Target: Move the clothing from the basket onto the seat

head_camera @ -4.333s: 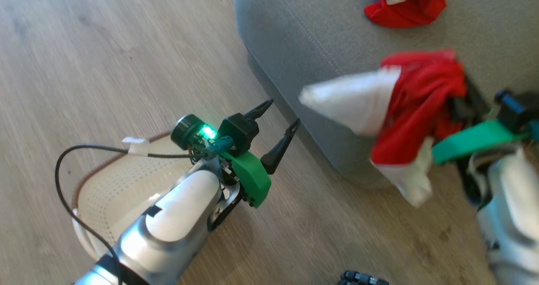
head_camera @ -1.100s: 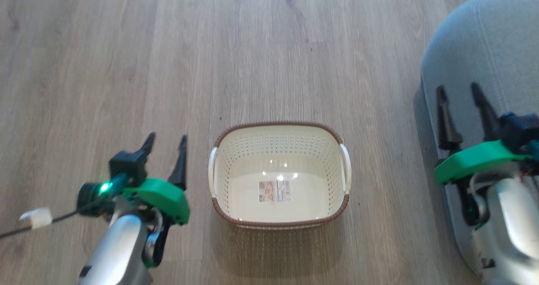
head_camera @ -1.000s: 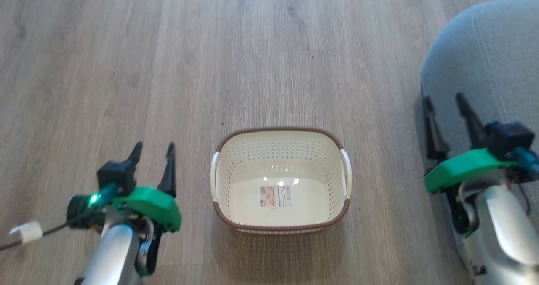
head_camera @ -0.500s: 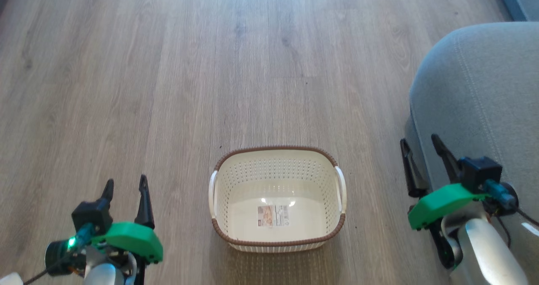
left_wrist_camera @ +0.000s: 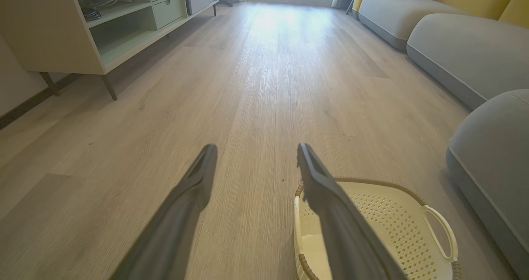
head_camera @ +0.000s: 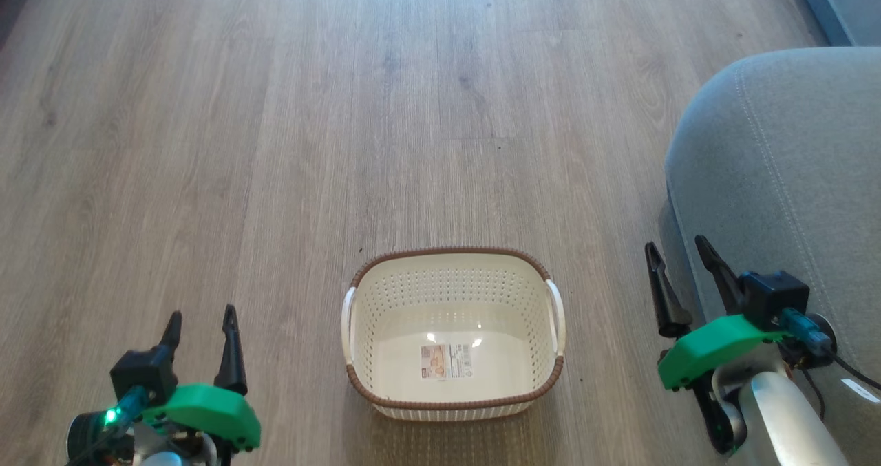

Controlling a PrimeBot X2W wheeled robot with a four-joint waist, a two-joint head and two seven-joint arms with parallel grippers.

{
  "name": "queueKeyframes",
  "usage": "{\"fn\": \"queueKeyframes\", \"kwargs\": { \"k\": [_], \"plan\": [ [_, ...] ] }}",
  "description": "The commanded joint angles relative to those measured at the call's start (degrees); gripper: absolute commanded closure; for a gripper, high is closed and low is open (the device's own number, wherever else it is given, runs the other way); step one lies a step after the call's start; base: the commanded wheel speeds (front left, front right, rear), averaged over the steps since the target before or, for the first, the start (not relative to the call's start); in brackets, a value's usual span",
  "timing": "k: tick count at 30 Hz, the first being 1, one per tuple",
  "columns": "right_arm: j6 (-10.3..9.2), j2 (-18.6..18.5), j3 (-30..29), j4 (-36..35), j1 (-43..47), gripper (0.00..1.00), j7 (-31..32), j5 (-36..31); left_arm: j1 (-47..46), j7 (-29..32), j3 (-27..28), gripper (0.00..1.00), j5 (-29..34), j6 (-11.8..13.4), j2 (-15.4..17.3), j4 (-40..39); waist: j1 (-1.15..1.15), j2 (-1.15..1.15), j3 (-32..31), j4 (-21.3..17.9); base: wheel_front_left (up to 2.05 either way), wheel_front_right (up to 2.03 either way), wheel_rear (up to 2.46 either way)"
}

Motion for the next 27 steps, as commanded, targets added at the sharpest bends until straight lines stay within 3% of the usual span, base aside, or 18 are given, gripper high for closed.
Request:
{"fn": "queueKeyframes", "kwargs": {
  "k": [1, 5, 6, 27],
  "plan": [
    [-0.01, 0.0, 1.0, -1.7, -0.5, 0.0, -0.5, -0.5, -1.3, -0.7, 2.1, 0.0, 0.4, -0.3, 0.1, -2.2, 0.0, 0.0, 0.0, 0.1, 0.0, 0.0, 0.0],
    [-0.01, 0.0, 0.9, -1.6, -0.8, 0.0, -0.5, -0.4, -1.2, -0.7, 2.7, 0.0, 0.2, -1.9, -0.2, -2.4, 0.0, 0.0, -0.1, 0.1, 0.0, 0.0, 0.0],
    [0.01, 0.0, -0.2, 0.3, 0.0, 1.0, 0.0, 0.1, 0.2, 0.0, 0.6, 1.0, 0.0, -2.0, -0.4, -0.1, 0.0, 0.0, -0.1, 0.1, 0.0, 0.0, 0.0],
    [0.01, 0.5, -1.5, 0.1, 1.3, 1.0, 3.3, 12.0, 0.1, 3.3, 1.2, 1.0, -12.3, -2.9, -0.6, 0.9, 0.0, 0.0, -0.1, 0.0, 0.0, 0.0, 0.0]
  ]
}}
